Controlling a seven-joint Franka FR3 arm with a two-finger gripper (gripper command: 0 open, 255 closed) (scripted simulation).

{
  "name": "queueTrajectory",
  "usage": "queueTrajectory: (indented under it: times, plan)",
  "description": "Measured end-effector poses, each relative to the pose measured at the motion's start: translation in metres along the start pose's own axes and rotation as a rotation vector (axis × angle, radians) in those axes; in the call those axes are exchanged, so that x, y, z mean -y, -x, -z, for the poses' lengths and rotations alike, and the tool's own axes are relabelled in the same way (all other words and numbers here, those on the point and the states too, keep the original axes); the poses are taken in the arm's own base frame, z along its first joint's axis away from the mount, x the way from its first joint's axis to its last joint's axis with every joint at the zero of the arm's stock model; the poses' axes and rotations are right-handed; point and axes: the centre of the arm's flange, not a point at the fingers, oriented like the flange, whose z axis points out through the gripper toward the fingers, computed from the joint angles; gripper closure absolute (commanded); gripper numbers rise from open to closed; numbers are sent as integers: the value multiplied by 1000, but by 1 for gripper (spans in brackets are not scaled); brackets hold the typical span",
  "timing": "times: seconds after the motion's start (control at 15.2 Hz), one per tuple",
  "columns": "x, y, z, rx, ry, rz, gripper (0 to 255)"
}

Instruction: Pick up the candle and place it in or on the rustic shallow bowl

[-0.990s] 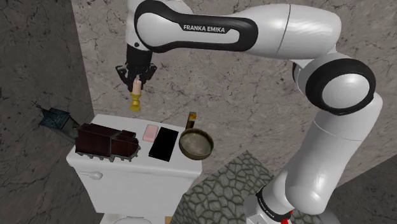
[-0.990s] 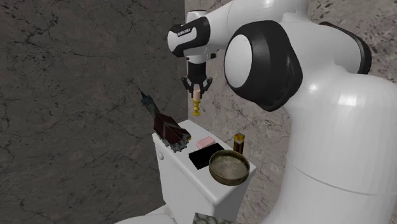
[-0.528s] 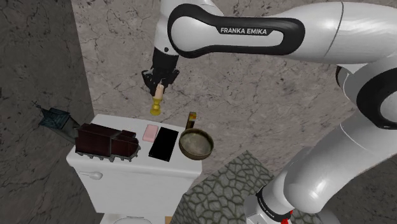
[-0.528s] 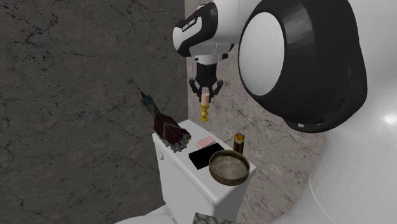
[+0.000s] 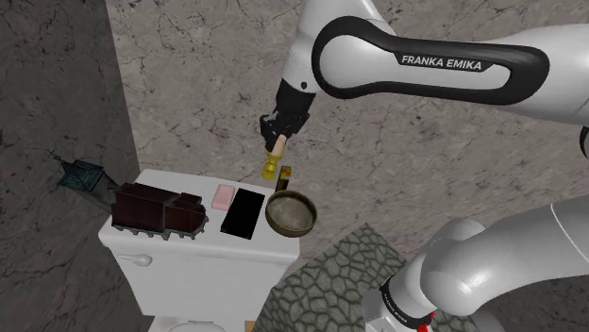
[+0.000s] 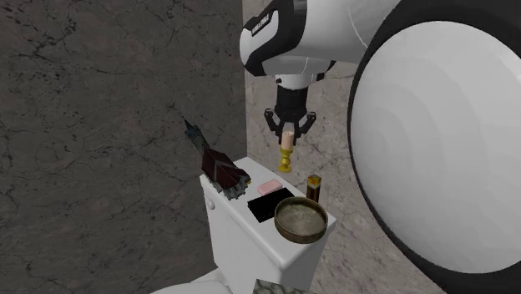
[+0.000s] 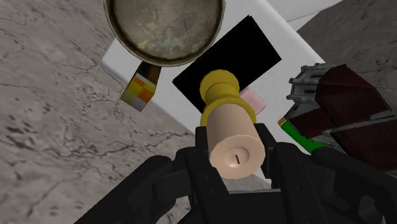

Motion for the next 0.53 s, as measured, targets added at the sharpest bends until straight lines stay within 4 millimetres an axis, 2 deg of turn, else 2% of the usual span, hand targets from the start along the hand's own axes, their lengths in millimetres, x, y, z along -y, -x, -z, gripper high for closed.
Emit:
queueTrajectory:
  times: [0.4,0.53]
  plan:
    - [-47,65,22,0,0,-1,255]
    - [-51,73,15,0,-1,0,255]
